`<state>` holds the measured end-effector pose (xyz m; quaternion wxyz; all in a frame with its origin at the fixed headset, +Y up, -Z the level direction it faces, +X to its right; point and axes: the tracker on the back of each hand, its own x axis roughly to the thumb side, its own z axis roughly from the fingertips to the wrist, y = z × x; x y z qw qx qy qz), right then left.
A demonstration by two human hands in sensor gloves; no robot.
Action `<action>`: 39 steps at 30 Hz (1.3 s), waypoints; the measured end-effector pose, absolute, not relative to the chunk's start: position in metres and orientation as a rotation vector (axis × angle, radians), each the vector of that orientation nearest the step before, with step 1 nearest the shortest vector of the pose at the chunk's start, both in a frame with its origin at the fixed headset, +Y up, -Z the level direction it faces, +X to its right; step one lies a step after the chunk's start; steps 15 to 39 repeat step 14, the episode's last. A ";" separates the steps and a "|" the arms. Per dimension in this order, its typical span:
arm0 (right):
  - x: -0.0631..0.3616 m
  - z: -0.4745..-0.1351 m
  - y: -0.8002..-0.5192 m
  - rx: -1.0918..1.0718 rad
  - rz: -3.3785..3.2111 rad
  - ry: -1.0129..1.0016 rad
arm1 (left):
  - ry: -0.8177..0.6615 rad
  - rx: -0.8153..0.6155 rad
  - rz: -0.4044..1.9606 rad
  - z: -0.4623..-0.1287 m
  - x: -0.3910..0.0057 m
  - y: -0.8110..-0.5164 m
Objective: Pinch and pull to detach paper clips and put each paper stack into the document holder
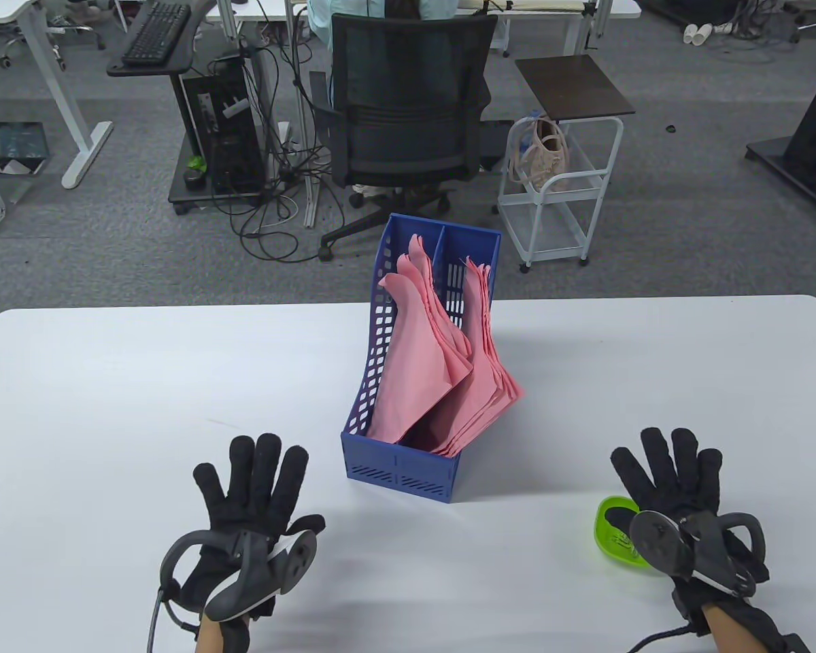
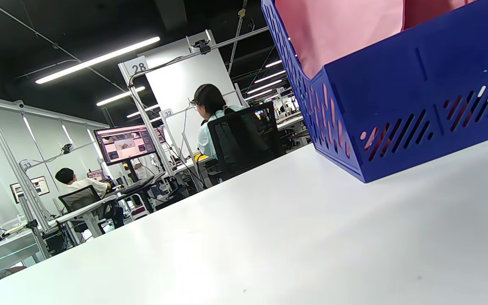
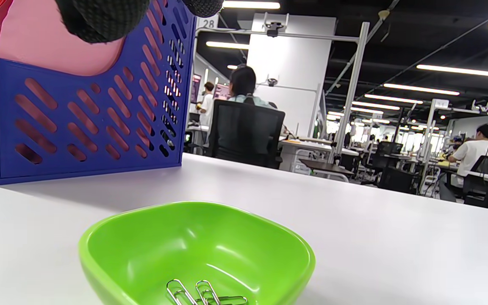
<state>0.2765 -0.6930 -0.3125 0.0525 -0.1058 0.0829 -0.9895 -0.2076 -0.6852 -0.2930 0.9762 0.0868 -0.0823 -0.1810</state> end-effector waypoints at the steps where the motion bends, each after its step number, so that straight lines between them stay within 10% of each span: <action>1: 0.277 -0.312 -0.693 -0.322 -3.009 0.255 | -0.166 0.175 -0.363 -0.293 -0.208 -0.685; 39: 0.276 -0.312 -0.693 -0.323 -3.004 0.243 | -0.163 0.166 -0.359 -0.293 -0.208 -0.686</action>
